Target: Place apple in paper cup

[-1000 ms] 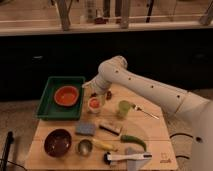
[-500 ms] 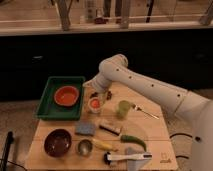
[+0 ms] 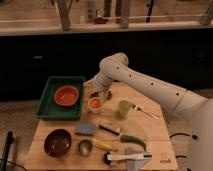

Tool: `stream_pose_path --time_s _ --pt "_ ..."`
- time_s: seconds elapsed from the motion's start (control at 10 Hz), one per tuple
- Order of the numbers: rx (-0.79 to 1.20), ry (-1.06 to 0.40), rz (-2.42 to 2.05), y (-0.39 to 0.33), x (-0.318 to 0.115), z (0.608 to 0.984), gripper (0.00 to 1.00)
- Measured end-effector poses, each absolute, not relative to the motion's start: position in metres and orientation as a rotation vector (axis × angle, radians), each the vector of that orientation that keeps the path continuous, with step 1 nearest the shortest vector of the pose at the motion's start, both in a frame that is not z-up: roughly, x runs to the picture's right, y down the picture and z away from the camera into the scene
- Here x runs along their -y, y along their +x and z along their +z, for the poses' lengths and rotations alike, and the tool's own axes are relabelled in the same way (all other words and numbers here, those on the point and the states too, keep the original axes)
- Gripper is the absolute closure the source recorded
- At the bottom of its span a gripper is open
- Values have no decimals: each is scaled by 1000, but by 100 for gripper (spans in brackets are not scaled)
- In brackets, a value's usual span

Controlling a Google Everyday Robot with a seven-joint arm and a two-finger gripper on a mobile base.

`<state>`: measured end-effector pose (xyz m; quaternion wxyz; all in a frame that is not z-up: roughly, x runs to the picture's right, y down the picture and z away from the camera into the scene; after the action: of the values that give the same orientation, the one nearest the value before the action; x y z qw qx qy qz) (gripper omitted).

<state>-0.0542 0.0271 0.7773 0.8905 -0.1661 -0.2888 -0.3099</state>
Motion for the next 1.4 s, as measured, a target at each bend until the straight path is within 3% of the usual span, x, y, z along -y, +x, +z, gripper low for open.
stream_pose_path --time_s 1.4 --pt "604 -364 -642 -51 -18 785 20"
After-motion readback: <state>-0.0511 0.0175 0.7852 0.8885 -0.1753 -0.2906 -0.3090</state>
